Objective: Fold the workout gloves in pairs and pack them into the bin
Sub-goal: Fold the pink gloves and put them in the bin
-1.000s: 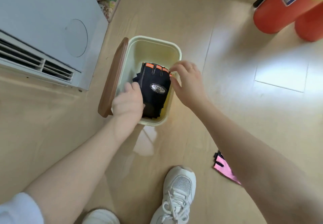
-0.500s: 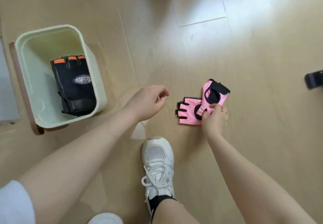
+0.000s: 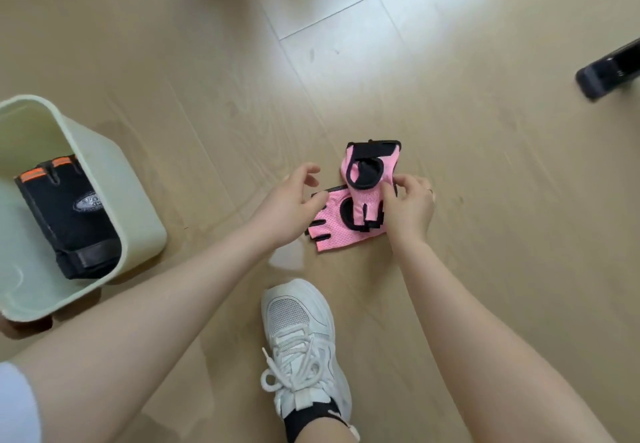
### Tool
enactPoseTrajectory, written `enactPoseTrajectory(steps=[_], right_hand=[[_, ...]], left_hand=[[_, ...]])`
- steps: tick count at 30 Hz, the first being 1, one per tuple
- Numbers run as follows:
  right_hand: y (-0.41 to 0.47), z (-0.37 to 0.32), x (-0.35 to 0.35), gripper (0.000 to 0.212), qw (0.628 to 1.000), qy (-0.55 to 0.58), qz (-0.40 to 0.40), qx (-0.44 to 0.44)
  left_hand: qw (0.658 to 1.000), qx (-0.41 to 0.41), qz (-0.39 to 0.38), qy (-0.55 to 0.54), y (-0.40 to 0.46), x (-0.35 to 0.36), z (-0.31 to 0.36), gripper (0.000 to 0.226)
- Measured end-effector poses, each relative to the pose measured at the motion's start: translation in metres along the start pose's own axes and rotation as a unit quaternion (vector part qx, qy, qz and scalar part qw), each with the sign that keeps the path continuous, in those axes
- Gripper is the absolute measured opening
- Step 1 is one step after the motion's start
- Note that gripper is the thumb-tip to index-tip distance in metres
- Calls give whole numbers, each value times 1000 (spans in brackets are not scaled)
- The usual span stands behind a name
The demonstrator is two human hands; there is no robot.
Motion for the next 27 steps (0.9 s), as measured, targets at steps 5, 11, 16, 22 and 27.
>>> enactPoseTrajectory(steps=[5, 11, 16, 22, 27], right_hand=[[-45, -70, -5, 15, 972, 142, -73, -171], [-84, -110, 23, 13, 909, 157, -254, -291], [-45, -31, 18, 10, 977, 185, -106, -21], [-24, 31, 18, 52, 982, -125, -124, 74], [-24, 20, 32, 46, 972, -180, -142, 50]], left_hand=[[934, -161, -84, -307, -6, 15, 6, 36], [951, -159, -69, -256, -7, -7, -3, 5], [962, -152, -21, -225, -11, -24, -28, 20], [938, -163, 7, -307, -14, -38, -46, 15], [932, -145, 41, -330, -19, -60, -53, 16]])
Point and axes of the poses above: each hand's wrist, its own y-axis towards the middle knuckle, its own x-axis out of the palm, z = x × y, the point moved 9 cm from there along y, towards the middle knuckle, and after that the axes turned 11 degrees about -x, right-handed, at the moved point
